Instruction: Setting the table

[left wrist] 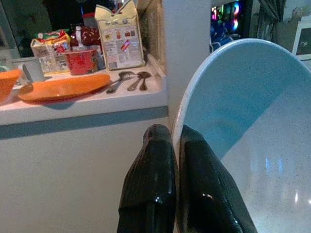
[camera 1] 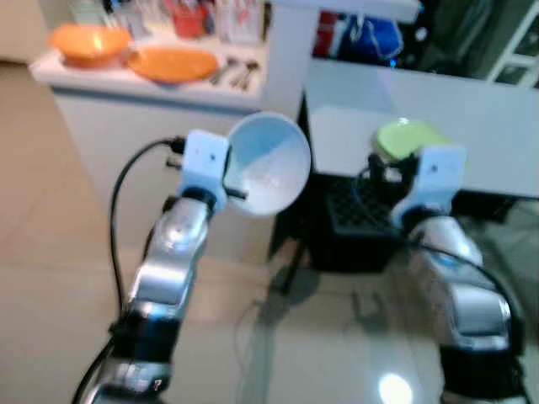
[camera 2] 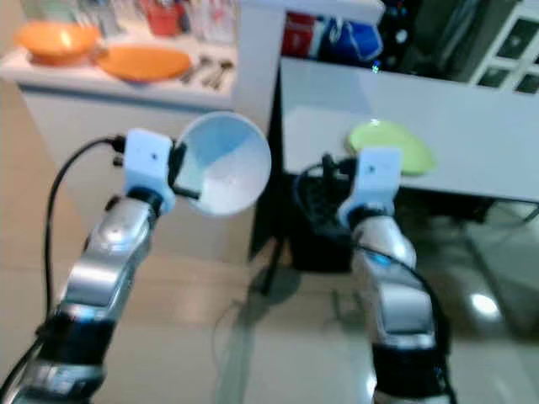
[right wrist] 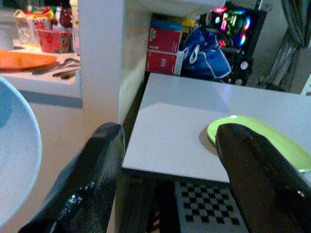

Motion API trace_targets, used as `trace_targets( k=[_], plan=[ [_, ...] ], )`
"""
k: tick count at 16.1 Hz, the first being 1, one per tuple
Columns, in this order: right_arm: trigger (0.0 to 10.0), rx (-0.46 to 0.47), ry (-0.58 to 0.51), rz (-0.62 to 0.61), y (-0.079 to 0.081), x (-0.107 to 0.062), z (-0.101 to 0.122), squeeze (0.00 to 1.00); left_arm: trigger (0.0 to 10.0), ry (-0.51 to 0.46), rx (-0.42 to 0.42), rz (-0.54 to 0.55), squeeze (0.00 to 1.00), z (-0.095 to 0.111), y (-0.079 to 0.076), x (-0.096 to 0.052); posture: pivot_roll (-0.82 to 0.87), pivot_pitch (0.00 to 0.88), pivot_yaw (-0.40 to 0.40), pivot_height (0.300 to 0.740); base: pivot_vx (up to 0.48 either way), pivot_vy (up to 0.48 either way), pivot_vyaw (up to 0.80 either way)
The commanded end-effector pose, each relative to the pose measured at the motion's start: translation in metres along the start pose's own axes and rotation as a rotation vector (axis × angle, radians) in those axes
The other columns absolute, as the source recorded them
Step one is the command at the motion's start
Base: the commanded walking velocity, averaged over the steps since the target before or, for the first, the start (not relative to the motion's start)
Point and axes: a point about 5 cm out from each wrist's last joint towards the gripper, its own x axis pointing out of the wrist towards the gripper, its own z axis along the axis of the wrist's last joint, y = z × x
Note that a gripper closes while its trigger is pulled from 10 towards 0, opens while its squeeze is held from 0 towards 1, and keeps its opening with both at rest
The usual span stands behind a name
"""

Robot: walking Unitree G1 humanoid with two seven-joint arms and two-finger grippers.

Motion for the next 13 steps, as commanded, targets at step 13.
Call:
trace_targets(
  k=[13],
  plan=[
    [10.0,0.073,-0.035,-0.022,-0.005,0.007,0.016,0.00,10.0,-0.145,-0.062,0.088,0.00,0.036,0.014,0.002,0.01,0.000,-0.073,0.740,0.089,-0.101,-0.10]
  ],
)
